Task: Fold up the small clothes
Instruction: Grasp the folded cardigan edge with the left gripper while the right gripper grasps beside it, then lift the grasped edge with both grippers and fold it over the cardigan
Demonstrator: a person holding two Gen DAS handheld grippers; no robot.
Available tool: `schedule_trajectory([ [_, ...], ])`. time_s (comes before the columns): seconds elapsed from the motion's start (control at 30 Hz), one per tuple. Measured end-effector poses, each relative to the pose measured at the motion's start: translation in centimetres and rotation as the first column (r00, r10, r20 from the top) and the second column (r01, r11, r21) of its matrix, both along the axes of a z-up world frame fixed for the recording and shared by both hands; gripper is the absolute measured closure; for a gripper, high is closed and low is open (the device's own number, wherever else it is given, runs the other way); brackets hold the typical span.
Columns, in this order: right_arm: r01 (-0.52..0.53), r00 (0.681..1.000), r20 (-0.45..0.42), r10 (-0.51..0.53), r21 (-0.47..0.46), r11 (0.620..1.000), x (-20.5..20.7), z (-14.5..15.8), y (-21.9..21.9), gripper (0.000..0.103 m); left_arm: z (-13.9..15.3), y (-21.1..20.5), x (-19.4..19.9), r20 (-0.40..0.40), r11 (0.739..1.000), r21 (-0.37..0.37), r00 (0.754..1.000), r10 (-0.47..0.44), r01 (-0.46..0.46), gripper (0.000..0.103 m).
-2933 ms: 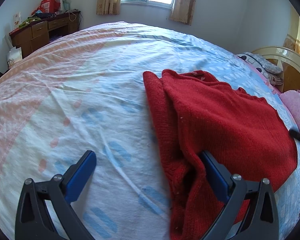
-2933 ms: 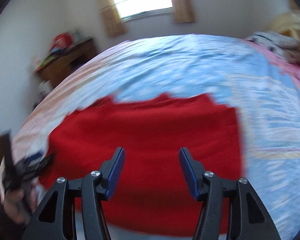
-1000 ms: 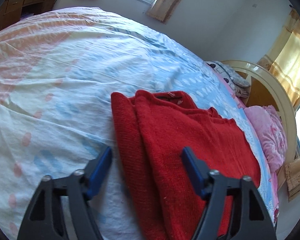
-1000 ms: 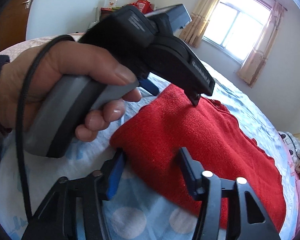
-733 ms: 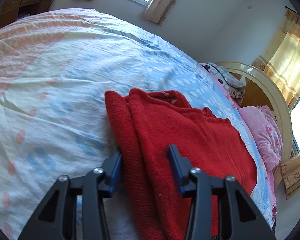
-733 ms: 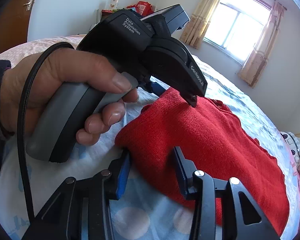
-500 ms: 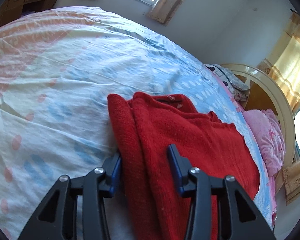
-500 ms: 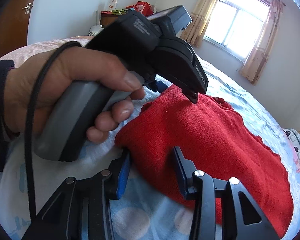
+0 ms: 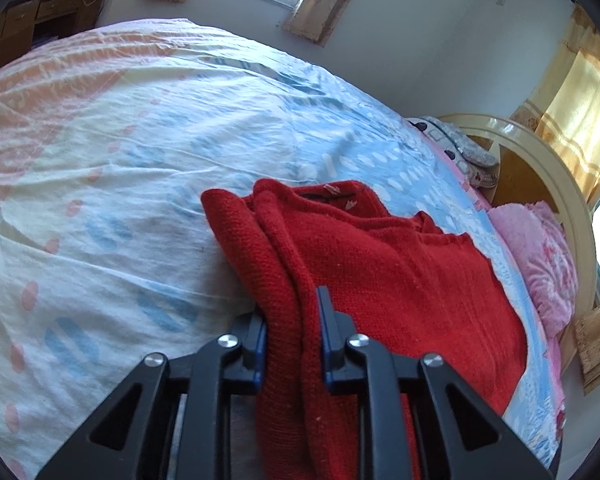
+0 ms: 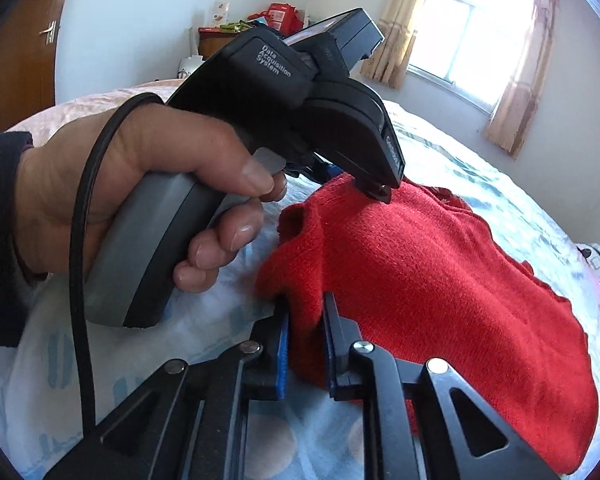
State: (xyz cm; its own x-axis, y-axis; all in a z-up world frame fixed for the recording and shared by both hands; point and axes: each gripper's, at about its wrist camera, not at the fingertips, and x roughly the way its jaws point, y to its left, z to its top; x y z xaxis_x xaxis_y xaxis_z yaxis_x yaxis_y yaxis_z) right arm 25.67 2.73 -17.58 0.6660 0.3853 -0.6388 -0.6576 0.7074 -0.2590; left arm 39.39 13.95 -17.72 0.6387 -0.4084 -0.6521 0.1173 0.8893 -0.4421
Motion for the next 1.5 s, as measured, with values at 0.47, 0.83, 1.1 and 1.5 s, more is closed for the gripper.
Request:
schedule_trajectory([
  [0.47, 0.054, 0.998, -0.04, -0.049, 0.146, 0.988, 0.0, 2.3, -3.5, 0.092, 2.6, -2.4, -0.5, 0.0, 0.994, 0.109, 1.0, 0.002, -0.002, 0.088],
  [0.83, 0.094, 0.995, -0.066, -0.081, 0.222, 0.97, 0.2, 3.8, -7.1, 0.093, 5.6, -5.4, -0.6, 0.043, 0.995, 0.102, 0.999, -0.023, 0.018, 0.088],
  [1.1, 0.16, 0.985, -0.108, -0.133, 0.305, 0.939, -0.3, 5.3, -11.1, 0.094, 7.5, -8.8, -0.3, 0.064, 0.995, 0.061, 0.995, -0.076, 0.072, 0.088],
  [1.5, 0.245, 0.968, -0.14, -0.206, 0.388, 0.888, 1.1, 7.4, -18.0, 0.094, 9.1, -15.4, 1.5, 0.08, 0.989, 0.04, 0.986, -0.144, 0.141, 0.088],
])
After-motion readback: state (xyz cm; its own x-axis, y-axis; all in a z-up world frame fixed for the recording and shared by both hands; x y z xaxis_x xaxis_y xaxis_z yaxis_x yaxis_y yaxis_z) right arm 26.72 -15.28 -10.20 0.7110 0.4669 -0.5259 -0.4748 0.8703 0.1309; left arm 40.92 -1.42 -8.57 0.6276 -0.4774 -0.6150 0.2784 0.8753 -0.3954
